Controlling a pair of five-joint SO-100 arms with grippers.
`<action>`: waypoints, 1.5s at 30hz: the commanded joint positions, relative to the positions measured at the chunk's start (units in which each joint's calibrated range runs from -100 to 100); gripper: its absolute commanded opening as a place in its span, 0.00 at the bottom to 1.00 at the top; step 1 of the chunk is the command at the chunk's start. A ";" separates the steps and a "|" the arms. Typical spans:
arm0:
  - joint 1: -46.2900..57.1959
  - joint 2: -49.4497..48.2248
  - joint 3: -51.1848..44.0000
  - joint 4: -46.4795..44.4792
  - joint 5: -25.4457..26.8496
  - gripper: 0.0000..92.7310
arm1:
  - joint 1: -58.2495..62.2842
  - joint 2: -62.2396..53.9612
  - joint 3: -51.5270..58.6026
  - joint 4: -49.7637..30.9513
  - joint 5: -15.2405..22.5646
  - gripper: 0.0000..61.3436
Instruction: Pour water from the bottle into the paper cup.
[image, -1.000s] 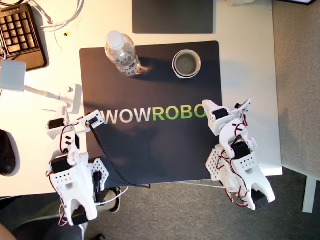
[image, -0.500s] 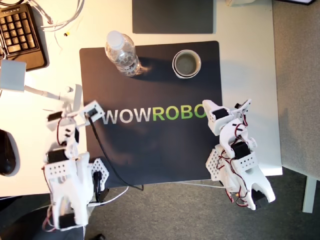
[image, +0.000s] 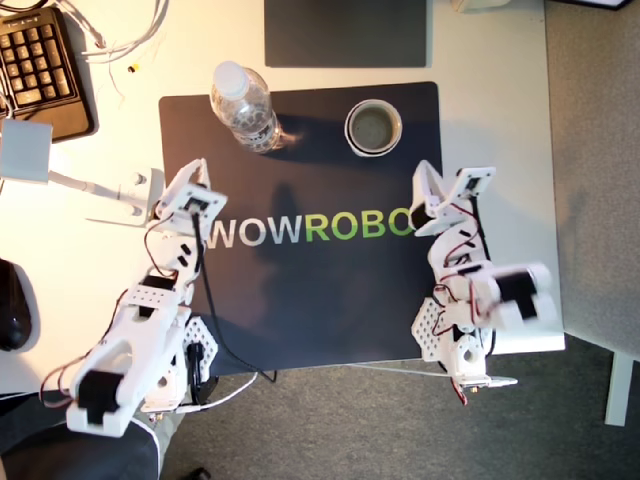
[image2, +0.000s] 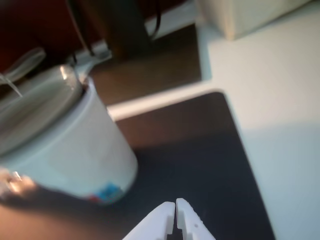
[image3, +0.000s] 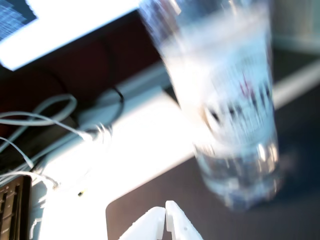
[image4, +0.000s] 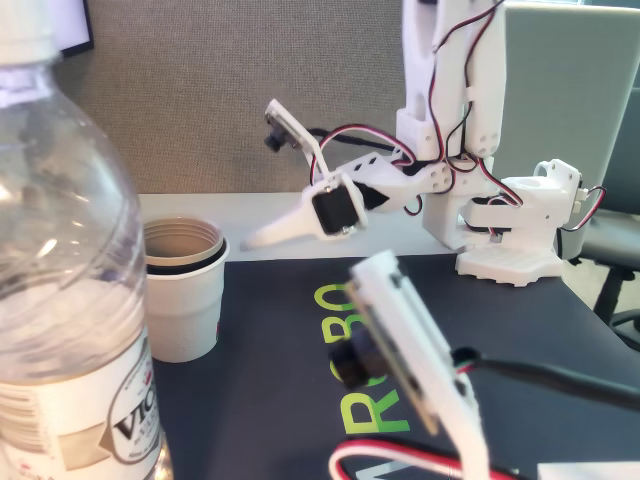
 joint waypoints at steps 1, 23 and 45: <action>0.47 12.83 0.44 -24.96 7.72 0.00 | -2.69 17.14 -4.76 -12.67 6.01 0.00; 14.48 41.94 -52.45 -9.40 10.74 0.91 | -10.34 21.60 -19.03 -17.08 16.80 0.77; 11.07 27.95 -65.81 3.63 0.59 0.00 | -7.95 24.78 -44.65 -10.54 16.95 0.78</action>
